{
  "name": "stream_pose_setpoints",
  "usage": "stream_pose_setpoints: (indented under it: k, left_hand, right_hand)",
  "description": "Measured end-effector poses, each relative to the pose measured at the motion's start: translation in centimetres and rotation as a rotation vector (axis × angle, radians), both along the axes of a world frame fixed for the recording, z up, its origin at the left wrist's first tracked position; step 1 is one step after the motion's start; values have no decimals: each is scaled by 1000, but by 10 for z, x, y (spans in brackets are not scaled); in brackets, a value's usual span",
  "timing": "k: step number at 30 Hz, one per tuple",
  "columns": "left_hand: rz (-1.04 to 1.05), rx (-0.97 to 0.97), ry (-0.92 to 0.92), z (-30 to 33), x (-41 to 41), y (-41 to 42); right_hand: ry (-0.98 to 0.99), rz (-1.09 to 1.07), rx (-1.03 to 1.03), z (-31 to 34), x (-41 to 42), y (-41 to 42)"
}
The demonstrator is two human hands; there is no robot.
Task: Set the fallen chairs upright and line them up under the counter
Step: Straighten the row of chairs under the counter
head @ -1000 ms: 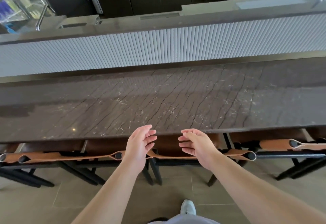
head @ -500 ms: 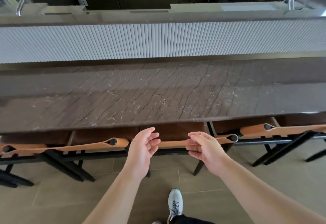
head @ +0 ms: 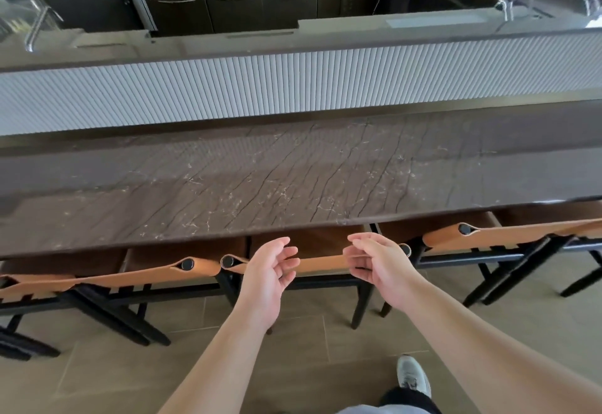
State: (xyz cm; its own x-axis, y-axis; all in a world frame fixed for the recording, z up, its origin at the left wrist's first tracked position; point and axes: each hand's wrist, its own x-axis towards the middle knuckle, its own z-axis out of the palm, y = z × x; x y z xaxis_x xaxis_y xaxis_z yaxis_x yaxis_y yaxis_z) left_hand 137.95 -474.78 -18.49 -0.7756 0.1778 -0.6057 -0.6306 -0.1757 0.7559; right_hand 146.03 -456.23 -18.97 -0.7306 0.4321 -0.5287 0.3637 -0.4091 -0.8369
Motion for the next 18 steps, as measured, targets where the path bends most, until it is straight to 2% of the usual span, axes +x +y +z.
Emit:
stream_pose_setpoints:
  k: [5,13,18]
  left_hand:
    - [4,-11,17,-11,7,66]
    - [-65,-48,-17,-17,33,236]
    - [-2,-68,-45,-19,52,299]
  right_hand:
    - [-16,17,8,-2,12,74]
    - [-89,-1,-9,-17,41,227]
    - [-126,94,7,-30,58,290]
